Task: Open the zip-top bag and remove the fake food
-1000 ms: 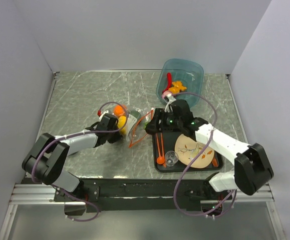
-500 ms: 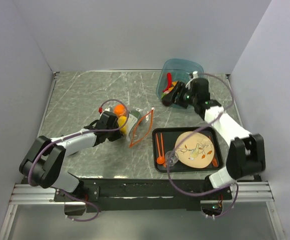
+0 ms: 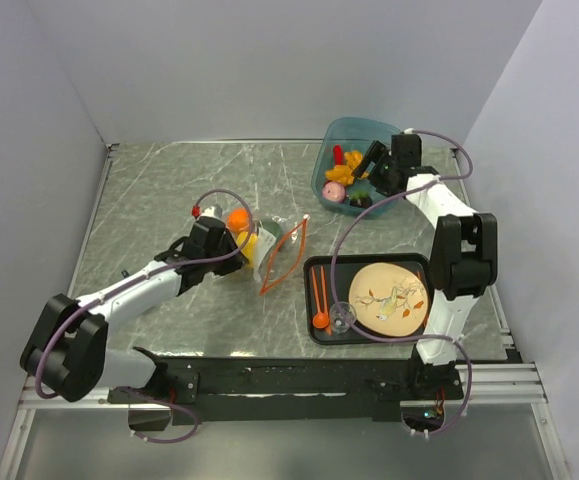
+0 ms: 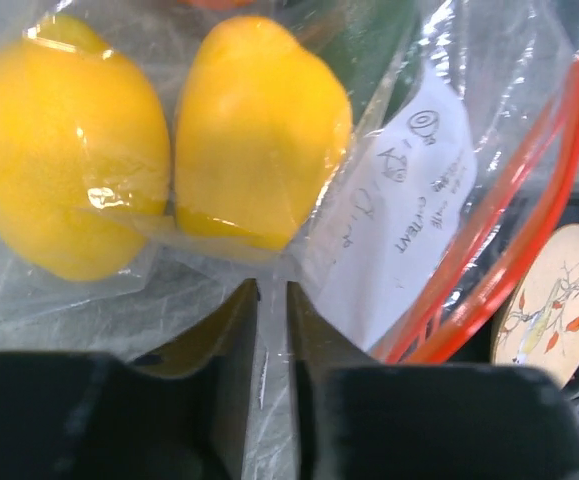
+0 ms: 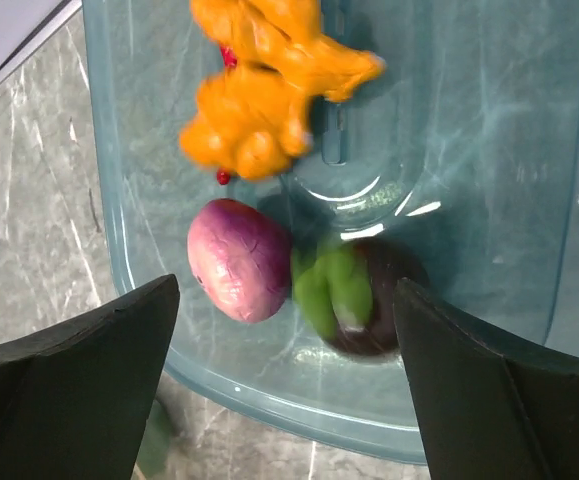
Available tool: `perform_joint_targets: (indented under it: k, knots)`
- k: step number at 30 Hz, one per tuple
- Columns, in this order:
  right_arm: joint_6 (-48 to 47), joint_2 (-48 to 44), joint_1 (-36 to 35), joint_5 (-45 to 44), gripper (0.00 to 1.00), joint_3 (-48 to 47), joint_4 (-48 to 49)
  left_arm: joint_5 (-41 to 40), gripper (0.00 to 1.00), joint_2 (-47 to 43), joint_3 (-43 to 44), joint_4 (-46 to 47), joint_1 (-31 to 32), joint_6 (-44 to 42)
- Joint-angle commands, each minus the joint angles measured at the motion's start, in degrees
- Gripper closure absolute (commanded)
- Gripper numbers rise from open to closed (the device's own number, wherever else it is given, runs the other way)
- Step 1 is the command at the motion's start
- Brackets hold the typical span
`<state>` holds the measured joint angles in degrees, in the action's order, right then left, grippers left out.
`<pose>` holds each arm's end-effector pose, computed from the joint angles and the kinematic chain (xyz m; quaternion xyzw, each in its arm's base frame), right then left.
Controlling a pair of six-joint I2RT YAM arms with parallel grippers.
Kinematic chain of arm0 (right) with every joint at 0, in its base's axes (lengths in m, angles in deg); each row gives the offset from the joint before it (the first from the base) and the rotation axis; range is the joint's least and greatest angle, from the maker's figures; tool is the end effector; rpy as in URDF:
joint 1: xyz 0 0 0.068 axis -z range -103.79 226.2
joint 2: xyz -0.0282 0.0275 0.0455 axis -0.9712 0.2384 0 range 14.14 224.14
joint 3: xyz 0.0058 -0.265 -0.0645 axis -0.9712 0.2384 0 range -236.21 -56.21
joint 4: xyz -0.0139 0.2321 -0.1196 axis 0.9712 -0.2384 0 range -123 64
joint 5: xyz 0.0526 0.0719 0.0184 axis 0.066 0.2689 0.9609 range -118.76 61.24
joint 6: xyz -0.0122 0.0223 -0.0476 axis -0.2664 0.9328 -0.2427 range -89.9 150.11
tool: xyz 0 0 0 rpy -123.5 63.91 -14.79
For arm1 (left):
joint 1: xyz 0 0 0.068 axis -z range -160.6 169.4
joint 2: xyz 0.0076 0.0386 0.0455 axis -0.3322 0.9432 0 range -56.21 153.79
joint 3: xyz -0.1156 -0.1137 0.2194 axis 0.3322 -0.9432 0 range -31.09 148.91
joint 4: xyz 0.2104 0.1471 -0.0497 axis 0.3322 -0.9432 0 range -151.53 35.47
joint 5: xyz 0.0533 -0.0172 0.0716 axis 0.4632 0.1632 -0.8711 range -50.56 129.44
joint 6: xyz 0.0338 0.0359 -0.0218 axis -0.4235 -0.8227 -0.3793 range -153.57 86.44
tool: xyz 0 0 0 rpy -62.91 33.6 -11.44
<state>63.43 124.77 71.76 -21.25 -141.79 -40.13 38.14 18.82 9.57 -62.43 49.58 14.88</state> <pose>0.4434 0.0392 0.2421 0.1975 0.8799 0.1946 0.3860 0.2329 -0.1345 0.2060 -0.1497 0.9021 -0.2483 0.3196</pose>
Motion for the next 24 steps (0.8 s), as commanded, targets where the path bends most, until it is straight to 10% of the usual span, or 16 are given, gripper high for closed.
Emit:
perform_joint_targets:
  k: [1, 6, 12, 24]
  knots:
    - [-1.77, -7.24, -1.61, -1.88, 0.05, -0.04, -1.78, -1.68, 0.71, -1.81, 4.86, -1.41, -0.46, -1.69]
    - [-0.46, -22.61, -11.35, 0.40, 0.14, 15.65, 3.47, -2.04, 0.61, -0.85, 9.25, -1.50, -5.28, -1.95]
    - [9.82, -32.40, -22.51, 4.71, 0.42, 35.19, 18.83, -2.13, 0.73, 6.00, 16.46, -2.29, -7.76, -2.48]
    - [16.95, -19.76, -28.25, 8.75, 0.67, 35.66, 28.10, -2.30, 0.92, 13.04, 14.09, 2.54, -7.59, -0.11]
